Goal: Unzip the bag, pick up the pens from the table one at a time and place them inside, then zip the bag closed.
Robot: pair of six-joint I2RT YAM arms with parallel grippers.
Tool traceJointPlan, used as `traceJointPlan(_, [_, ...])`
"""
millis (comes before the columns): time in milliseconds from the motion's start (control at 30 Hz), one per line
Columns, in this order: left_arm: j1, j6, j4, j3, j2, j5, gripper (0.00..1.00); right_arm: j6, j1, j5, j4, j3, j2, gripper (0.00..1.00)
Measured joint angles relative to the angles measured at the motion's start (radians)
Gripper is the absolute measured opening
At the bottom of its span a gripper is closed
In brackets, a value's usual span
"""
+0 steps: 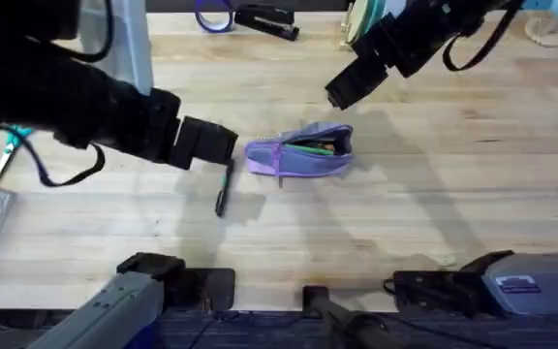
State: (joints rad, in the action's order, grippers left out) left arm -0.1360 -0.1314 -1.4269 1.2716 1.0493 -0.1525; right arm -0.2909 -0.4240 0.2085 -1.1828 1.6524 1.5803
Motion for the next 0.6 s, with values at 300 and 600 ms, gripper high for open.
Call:
traceJointPlan(300, [0.0,0.09,0.001,0.0,0.06,0.016,0.995,0.0,0.0,0.0,0.0,0.0,0.0,0.996])
traceJointPlan(600, [-0.002,0.196,0.002,-0.008,0.06,0.019,0.995,0.0,0.0,0.0,0.0,0.0,0.0,0.996])
